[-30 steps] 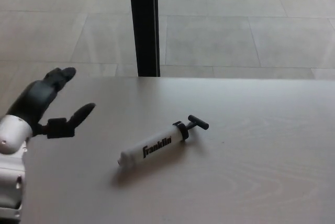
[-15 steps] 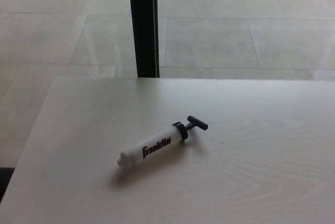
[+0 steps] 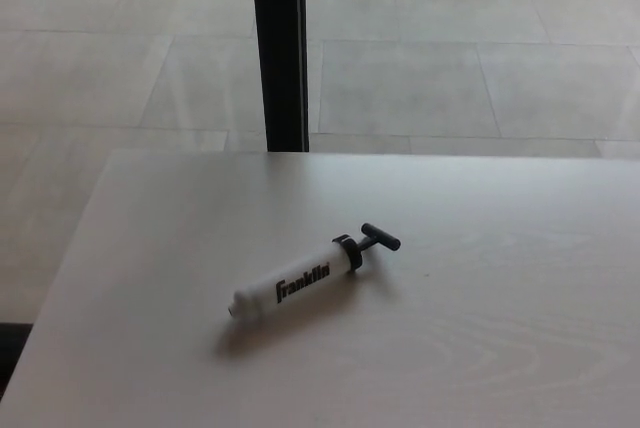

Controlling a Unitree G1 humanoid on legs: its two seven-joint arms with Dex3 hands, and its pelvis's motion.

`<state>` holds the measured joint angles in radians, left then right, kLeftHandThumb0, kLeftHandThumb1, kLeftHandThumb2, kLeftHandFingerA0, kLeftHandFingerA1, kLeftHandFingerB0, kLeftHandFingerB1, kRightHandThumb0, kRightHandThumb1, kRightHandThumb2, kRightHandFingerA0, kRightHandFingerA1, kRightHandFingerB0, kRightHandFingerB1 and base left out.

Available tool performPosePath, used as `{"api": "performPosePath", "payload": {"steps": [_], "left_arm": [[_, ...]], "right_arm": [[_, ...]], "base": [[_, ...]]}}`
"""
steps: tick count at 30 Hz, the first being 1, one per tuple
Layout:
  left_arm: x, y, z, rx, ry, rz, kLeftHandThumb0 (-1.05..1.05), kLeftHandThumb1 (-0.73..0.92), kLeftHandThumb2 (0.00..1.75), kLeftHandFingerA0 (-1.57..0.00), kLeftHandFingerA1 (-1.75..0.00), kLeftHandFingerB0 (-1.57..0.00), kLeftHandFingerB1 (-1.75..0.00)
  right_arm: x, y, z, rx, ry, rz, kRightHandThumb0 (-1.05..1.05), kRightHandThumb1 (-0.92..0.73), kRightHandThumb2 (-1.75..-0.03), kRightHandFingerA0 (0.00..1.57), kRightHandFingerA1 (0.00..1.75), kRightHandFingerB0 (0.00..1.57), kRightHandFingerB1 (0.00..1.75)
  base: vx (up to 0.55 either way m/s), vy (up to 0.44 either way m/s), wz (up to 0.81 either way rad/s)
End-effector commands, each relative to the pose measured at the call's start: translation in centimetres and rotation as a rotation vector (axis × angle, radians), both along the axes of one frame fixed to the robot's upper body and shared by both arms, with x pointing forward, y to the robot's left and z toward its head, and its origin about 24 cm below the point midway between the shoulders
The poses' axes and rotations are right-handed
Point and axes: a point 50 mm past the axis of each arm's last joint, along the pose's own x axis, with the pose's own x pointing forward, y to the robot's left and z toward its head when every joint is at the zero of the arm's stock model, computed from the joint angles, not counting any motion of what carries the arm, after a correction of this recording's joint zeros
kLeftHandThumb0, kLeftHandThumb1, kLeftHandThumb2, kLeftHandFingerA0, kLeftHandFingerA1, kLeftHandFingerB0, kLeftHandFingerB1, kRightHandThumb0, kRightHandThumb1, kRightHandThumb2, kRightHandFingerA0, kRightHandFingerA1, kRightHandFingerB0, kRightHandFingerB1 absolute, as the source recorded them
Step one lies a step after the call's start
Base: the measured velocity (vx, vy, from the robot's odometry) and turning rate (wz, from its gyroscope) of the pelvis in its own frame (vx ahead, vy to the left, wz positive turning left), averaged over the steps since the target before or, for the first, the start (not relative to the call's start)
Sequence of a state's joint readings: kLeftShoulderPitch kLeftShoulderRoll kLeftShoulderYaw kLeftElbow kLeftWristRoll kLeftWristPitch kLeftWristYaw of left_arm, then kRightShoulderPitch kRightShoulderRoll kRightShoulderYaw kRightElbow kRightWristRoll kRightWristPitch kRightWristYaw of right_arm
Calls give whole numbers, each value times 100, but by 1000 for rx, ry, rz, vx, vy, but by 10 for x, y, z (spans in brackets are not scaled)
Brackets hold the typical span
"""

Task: The robot uses its left hand to lift the air pump kept on the middle of the desk and use the right hand to compress the handle

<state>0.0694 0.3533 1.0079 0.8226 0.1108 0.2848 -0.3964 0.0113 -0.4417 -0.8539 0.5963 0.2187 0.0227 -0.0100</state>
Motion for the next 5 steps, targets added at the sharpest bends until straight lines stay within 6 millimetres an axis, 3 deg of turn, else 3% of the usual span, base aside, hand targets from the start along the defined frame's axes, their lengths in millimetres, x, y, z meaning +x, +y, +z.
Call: {"api": "performPosePath", "payload": {"steps": [1, 2, 3, 4, 5], "left_arm": [[-29, 20, 7, 136, -80, 154, -74, 65, 59, -33, -105, -20, -36], [-31, 20, 5, 120, -79, 172, -74, 49, 86, -20, -64, -13, -45], [-33, 20, 4, 101, -81, 195, -74, 49, 86, -20, -64, -13, -45], [-35, 19, 2, 82, -89, 206, -69, 63, 59, -17, -57, -20, -36], [-35, 19, 2, 82, -89, 206, -69, 63, 59, -17, -57, -20, -36]], "right_arm": [[-40, -26, -12, 46, -35, -126, -76, -88, -67, 39, 86, 38, 38], [-41, -25, -15, 48, -27, -127, -77, -87, -67, 37, 117, 39, 40], [-42, -24, -17, 52, -25, -126, -77, -87, -67, 37, 117, 39, 40], [-41, -23, -18, 47, -11, -124, -77, -88, -67, 40, 118, 38, 39], [-41, -23, -18, 47, -11, -124, -77, -88, -67, 40, 118, 38, 39]], "base": [[0, 0, 0], [0, 0, 0], [0, 0, 0], [0, 0, 0], [0, 0, 0]]}}
